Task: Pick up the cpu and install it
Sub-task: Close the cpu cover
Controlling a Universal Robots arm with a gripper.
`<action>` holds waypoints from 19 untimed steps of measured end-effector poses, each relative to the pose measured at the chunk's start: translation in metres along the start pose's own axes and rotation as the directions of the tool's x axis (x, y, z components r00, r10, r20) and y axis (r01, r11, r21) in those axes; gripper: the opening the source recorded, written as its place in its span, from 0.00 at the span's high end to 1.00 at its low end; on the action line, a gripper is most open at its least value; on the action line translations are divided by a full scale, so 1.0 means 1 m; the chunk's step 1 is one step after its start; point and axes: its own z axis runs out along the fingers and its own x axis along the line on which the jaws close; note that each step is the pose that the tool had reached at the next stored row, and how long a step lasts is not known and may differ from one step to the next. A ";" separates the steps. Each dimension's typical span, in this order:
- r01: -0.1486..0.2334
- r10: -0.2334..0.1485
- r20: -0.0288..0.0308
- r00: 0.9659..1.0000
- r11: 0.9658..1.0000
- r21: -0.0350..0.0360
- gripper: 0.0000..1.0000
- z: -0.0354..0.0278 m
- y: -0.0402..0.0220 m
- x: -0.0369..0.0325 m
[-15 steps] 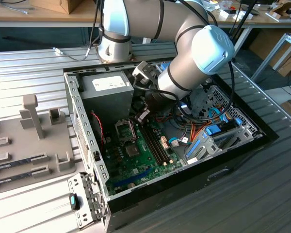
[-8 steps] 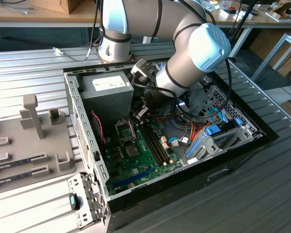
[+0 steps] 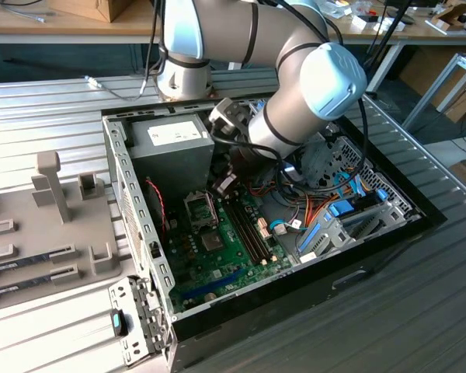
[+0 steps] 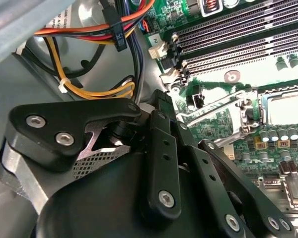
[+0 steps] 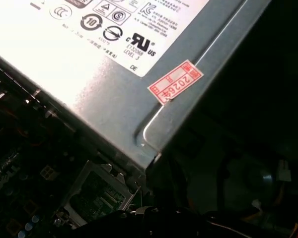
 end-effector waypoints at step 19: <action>0.007 -0.007 -0.001 1.000 1.000 -0.002 0.89 -0.0016 -0.0040 0.0094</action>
